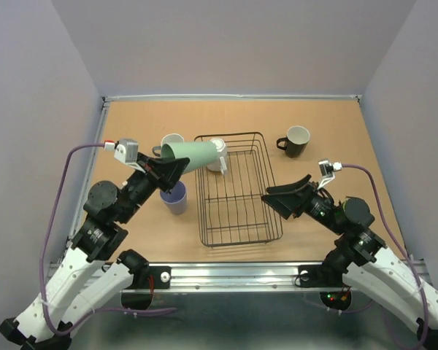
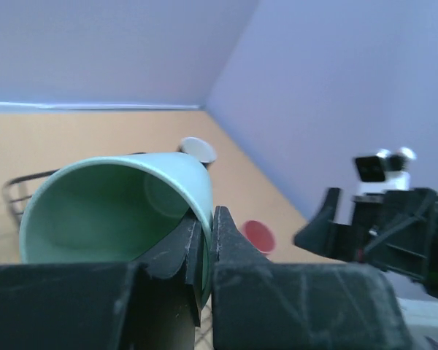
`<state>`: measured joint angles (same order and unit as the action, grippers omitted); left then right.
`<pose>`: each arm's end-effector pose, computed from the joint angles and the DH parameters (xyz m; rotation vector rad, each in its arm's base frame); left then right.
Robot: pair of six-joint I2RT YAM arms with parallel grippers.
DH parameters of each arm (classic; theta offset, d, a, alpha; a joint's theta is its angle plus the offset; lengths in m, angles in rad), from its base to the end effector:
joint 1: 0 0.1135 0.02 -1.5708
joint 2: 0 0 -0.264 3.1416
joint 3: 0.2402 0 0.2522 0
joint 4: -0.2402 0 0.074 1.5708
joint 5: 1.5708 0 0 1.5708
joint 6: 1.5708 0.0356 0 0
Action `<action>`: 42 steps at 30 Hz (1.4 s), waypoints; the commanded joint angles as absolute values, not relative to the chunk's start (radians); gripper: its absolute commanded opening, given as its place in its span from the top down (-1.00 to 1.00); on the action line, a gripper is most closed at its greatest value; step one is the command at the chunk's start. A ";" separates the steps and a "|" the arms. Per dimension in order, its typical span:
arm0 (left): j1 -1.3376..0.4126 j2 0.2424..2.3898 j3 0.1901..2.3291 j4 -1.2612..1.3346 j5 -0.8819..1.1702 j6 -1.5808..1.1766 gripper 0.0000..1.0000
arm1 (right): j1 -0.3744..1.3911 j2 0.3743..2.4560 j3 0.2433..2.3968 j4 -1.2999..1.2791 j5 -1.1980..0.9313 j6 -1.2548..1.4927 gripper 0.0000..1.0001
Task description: Load the cups into the dish rack
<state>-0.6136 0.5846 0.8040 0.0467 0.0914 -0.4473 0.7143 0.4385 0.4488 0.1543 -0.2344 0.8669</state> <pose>0.1056 -0.0784 0.3998 0.1950 1.3549 -0.9588 0.0947 0.0930 0.3059 -0.0976 1.5793 1.4440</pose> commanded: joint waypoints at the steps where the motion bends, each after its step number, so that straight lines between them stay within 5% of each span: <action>1: -0.614 0.531 0.649 0.416 0.342 -0.609 1.00 | 0.715 0.513 0.356 0.625 -0.356 1.047 -1.00; 7: -0.615 0.529 0.511 0.676 0.382 -0.799 1.00 | 0.716 0.673 0.330 0.918 -0.370 1.143 -1.00; 18: -0.617 0.592 0.391 1.046 0.485 -0.925 1.00 | 0.715 0.819 0.350 1.014 -0.302 1.131 -1.00; 38: -0.748 0.709 0.331 1.180 0.378 -0.917 1.00 | 0.716 0.923 0.296 1.265 -0.299 1.172 -0.99; 42: -0.805 0.742 0.325 1.193 0.304 -0.881 1.00 | 0.716 0.927 0.296 1.278 -0.305 1.169 -0.84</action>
